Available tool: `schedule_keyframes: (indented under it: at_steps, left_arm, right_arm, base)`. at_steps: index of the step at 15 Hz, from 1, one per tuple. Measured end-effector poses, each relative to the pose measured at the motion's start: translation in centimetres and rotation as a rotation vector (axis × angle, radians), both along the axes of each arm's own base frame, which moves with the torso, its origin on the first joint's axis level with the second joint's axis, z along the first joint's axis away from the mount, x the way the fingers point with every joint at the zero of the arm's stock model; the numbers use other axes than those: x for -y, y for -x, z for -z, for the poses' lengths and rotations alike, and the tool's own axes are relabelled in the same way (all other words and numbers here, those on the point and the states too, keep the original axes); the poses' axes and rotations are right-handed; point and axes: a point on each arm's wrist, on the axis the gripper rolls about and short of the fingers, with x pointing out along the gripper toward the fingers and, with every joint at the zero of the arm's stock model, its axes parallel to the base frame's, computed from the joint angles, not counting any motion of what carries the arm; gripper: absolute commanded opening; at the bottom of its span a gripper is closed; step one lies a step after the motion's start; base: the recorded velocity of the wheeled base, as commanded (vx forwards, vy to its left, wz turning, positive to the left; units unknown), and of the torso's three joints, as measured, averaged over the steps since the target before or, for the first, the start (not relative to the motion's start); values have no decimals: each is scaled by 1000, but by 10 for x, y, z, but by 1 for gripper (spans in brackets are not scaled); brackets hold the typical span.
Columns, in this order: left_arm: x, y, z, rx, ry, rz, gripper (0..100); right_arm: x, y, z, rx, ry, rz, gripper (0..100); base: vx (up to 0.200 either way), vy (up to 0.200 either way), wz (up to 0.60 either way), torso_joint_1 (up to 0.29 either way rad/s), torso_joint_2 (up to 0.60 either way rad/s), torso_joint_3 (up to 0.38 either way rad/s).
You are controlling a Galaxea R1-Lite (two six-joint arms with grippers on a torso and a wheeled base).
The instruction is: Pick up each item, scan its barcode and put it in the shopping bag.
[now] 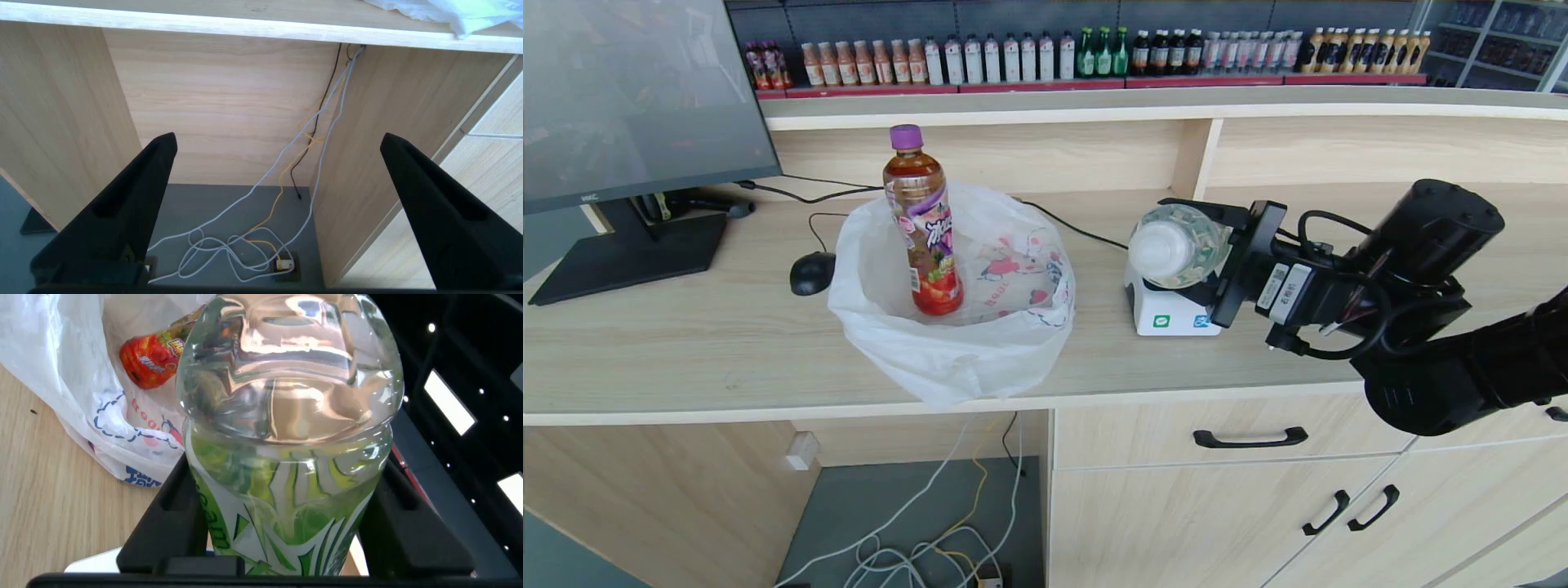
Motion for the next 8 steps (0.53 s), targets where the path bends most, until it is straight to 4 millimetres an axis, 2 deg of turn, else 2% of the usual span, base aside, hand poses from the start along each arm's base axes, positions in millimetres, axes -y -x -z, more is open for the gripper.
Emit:
schedule_keyframes:
  at_steps: [8]
  left_arm:
    - [0, 0, 0, 0, 0, 0, 100]
  right_arm:
    - [0, 0, 4, -12, 1, 5, 0]
  base:
    - [0, 0, 0, 0, 0, 0]
